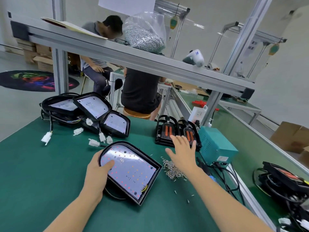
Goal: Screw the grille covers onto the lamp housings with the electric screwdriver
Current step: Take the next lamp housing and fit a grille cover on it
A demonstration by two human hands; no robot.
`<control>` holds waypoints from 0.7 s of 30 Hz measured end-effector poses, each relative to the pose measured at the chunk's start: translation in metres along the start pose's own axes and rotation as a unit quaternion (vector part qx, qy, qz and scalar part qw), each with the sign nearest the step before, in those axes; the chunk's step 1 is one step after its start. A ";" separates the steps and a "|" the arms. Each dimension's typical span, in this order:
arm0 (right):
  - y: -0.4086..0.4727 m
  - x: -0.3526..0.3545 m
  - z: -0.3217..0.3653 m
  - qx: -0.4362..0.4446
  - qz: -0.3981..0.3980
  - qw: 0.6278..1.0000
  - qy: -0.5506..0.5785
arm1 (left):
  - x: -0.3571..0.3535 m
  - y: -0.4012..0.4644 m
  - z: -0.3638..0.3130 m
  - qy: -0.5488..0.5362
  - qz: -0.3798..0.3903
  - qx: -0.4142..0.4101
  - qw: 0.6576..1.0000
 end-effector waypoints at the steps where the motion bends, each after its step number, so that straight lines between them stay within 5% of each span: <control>1: 0.012 0.003 0.000 -0.022 -0.004 1.000 0.004 | 0.000 0.000 0.001 0.006 -0.008 -0.006 1.000; 14: 0.073 -0.025 0.008 -0.186 0.049 0.981 0.009 | 0.002 0.004 0.010 0.040 -0.010 -0.011 0.999; 21: 0.076 -0.025 0.006 -0.250 0.001 0.966 0.065 | 0.003 0.003 0.009 0.048 -0.006 -0.002 0.999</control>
Point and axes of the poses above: each hand's wrist, its own y-axis towards the middle knuckle, its own x-axis out of the back of the hand, z = x × y, the point moved 7 cm from there along y, towards the middle knuckle, and after that the axes turned 15 degrees about y, right-handed, at the moved point
